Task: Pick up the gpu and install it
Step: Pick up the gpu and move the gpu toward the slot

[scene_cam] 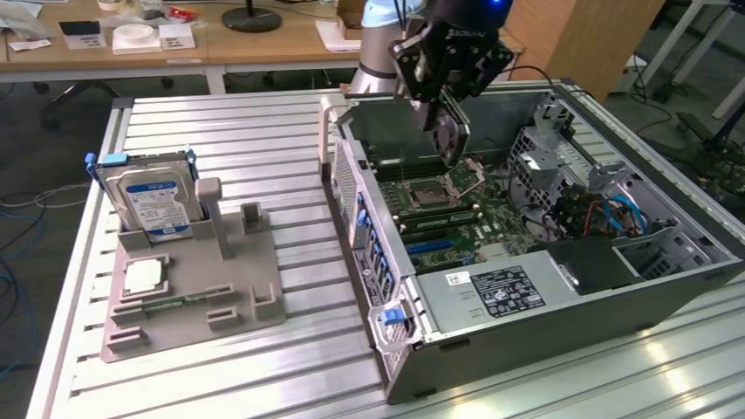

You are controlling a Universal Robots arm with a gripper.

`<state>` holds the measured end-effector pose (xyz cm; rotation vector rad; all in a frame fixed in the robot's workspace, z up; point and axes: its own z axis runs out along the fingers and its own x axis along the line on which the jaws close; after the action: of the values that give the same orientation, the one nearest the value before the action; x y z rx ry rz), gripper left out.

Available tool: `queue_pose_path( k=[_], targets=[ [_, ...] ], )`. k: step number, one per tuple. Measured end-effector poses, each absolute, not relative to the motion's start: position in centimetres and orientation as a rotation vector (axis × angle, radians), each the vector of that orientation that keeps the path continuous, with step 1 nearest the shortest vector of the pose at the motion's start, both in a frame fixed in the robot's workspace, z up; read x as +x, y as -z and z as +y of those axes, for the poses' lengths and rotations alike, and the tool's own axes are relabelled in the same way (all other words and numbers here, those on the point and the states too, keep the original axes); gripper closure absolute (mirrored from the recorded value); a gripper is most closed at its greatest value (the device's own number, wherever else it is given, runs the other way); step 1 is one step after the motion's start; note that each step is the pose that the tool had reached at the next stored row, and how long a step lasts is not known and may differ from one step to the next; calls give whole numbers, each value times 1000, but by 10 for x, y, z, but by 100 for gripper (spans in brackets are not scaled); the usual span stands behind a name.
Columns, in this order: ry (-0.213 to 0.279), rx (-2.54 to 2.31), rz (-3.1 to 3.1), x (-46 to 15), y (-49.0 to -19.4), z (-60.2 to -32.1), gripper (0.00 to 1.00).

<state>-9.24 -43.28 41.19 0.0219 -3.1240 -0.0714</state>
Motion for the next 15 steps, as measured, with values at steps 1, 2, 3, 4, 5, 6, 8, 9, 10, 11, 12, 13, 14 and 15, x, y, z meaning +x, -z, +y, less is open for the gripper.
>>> queue_pose_path(
  k=[1, 2, 3, 4, 5, 6, 8, 9, 10, 11, 12, 13, 14, 15],
  targets=[
    [71, 22, -3124, -88, -412, -433, 72],
    [71, 22, -3124, -84, -412, -433, 72],
    [71, 22, -3124, -80, -412, -433, 72],
    [71, 22, -3124, -76, -412, -433, 72],
    [71, 22, -3124, -71, -412, -433, 72],
    [72, 22, -3124, -67, -411, -433, 72],
    [71, 22, -3124, -58, -411, -433, 72],
    [71, 22, -3124, -53, -411, -433, 72],
    [72, 22, -3124, -49, -411, -433, 72],
    [71, 22, -3124, -44, -411, -433, 72],
    [71, 22, -3124, -39, -411, -433, 72],
    [71, 22, -3124, -35, -411, -433, 72],
    [71, 22, -3124, -31, -411, -433, 72],
    [71, 22, -3124, -27, -411, -433, 72]
  ],
)
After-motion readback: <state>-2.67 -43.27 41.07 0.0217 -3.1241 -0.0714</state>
